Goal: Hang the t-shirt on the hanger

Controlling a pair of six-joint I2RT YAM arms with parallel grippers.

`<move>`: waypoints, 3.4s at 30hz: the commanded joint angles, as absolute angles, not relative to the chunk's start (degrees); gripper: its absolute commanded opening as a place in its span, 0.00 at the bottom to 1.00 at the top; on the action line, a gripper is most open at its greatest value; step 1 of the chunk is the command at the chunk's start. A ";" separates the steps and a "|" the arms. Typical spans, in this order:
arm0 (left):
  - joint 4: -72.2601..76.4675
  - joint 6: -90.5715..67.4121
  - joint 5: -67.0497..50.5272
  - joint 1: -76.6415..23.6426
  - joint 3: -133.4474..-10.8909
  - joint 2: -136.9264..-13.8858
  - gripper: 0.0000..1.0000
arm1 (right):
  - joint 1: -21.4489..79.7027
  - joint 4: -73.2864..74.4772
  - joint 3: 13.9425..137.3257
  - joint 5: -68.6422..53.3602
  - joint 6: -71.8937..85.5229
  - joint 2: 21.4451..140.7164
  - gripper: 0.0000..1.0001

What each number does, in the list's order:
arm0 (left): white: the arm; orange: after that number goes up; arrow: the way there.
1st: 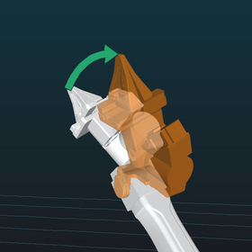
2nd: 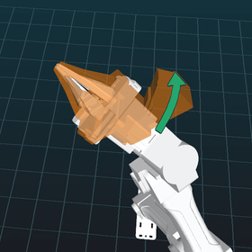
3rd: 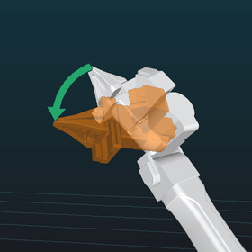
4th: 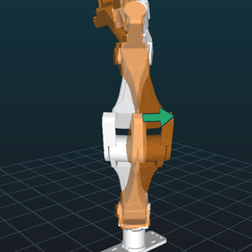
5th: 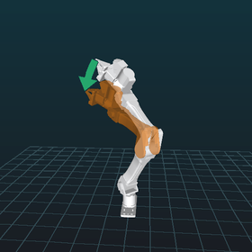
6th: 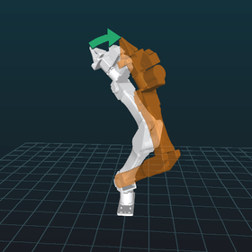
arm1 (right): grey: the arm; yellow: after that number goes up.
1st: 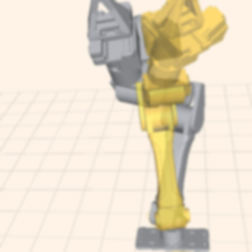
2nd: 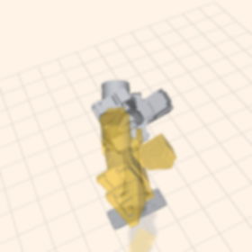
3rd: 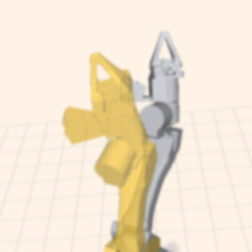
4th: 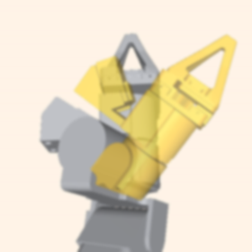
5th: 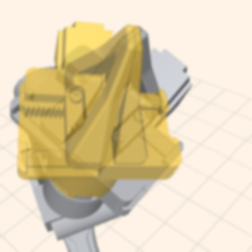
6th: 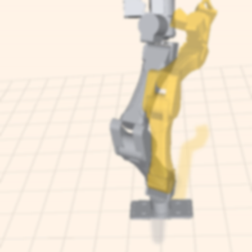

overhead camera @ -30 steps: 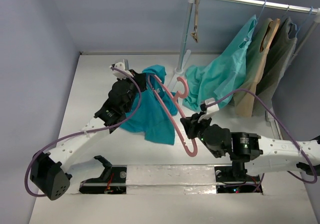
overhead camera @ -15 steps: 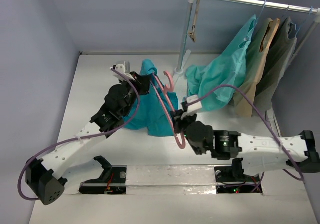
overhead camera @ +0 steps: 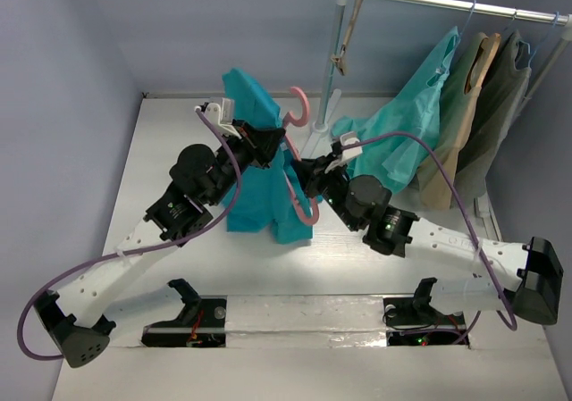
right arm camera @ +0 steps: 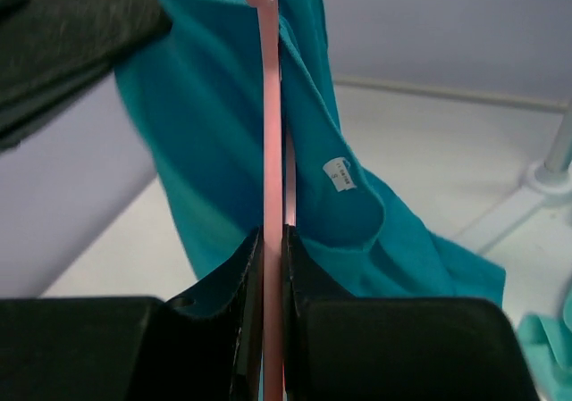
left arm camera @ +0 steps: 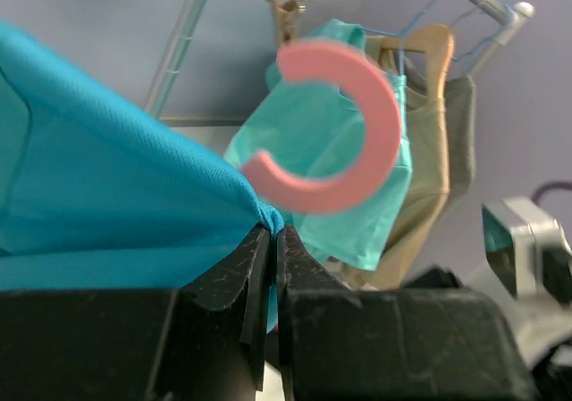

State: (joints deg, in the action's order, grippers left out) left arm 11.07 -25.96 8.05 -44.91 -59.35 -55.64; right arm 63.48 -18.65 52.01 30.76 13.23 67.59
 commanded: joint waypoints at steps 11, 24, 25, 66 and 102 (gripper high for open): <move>5.37 -25.32 5.78 -45.00 -64.42 -53.70 0.24 | 50.27 -43.06 53.97 7.48 15.73 70.94 0.00; 13.35 -31.28 15.03 -38.33 -71.71 -65.03 0.66 | 50.27 -45.36 43.86 9.75 16.17 65.04 0.00; 13.79 -32.07 14.94 -37.80 -72.07 -66.78 0.66 | 50.27 -45.00 43.68 9.58 16.08 64.34 0.00; 35.60 -42.19 10.37 -36.74 -52.91 -63.20 0.00 | 55.55 -37.35 47.55 9.58 10.90 70.23 0.00; 30.76 -45.17 10.81 -36.74 -54.93 -53.52 0.00 | 51.59 -22.94 38.15 8.78 12.74 66.19 0.67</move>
